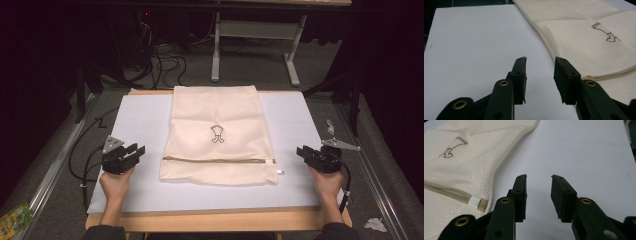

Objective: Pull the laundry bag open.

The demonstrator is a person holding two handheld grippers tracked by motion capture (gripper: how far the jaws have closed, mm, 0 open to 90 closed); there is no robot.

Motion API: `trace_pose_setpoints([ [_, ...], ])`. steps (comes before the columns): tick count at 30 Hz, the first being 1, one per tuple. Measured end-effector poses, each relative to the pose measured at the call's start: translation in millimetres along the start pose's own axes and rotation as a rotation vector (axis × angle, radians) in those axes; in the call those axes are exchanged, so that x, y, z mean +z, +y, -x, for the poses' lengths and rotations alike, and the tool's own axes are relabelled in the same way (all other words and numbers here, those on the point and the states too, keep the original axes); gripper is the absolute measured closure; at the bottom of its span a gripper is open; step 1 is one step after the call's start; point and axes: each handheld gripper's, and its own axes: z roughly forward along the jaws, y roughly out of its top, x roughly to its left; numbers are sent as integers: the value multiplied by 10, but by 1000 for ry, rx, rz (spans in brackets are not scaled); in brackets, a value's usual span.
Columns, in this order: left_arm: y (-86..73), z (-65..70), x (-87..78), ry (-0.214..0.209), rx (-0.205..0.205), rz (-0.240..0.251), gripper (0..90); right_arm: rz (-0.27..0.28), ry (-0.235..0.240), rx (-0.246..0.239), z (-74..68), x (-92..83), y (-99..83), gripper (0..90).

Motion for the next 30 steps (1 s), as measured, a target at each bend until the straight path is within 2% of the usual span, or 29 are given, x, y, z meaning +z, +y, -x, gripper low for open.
trace_pose_setpoints([
  [25,-151,-97,196,28,-14,-43,601,-15,-28,37,97,111,-99,659],
  [28,-167,-113,223,31,-21,-46,599,-17,-40,15,99,122,-110,657],
  [30,-176,-119,233,34,-27,-43,596,-18,-49,17,99,128,-122,657],
])
